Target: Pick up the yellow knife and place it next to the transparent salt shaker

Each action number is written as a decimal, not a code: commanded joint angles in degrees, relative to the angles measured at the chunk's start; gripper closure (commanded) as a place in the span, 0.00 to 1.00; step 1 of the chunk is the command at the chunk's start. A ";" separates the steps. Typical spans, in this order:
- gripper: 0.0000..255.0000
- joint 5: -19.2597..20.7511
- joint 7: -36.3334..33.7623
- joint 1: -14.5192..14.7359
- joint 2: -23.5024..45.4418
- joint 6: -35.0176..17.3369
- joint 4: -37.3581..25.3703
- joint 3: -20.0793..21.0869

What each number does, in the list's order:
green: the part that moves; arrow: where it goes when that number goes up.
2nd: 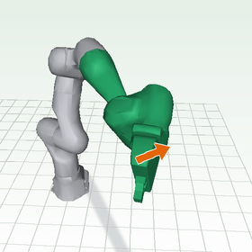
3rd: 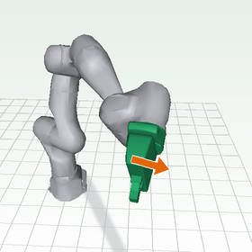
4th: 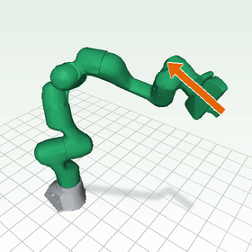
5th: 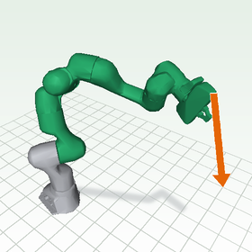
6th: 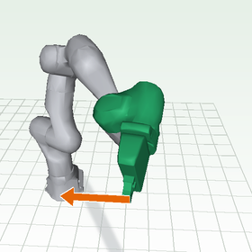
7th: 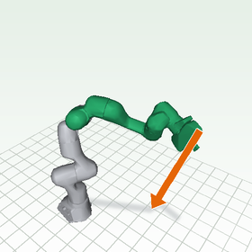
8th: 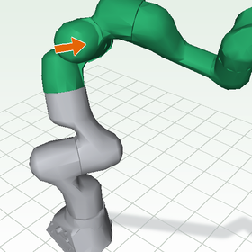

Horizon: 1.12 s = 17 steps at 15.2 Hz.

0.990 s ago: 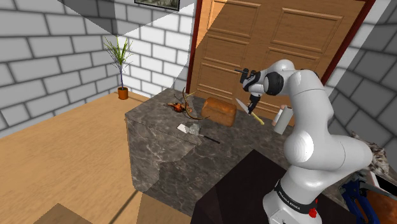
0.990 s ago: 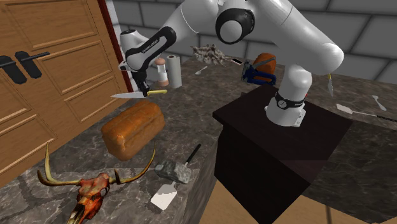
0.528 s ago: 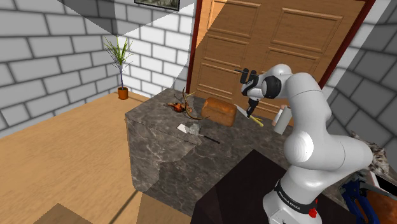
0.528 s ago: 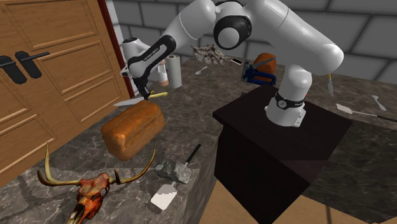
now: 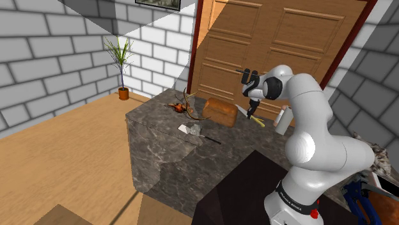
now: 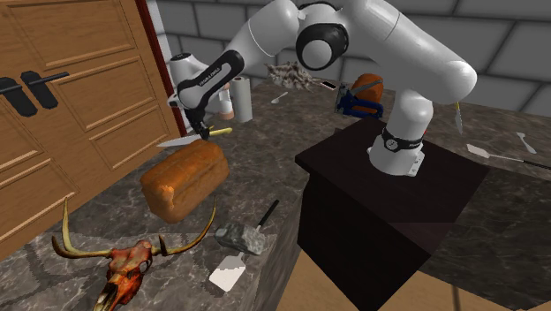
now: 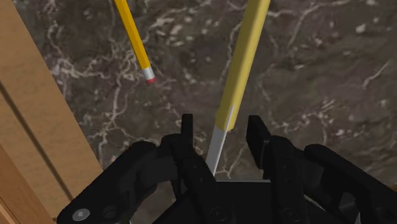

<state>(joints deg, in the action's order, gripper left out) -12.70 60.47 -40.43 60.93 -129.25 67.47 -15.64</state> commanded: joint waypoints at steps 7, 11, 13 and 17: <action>0.00 0.34 -0.05 0.56 -3.04 1.36 1.92 -0.47; 0.00 0.67 -0.14 1.03 -5.63 2.86 3.03 -0.86; 0.00 0.67 -0.14 1.03 -5.62 2.87 3.02 -0.86; 0.00 0.67 -0.14 1.03 -5.62 2.87 3.01 -0.86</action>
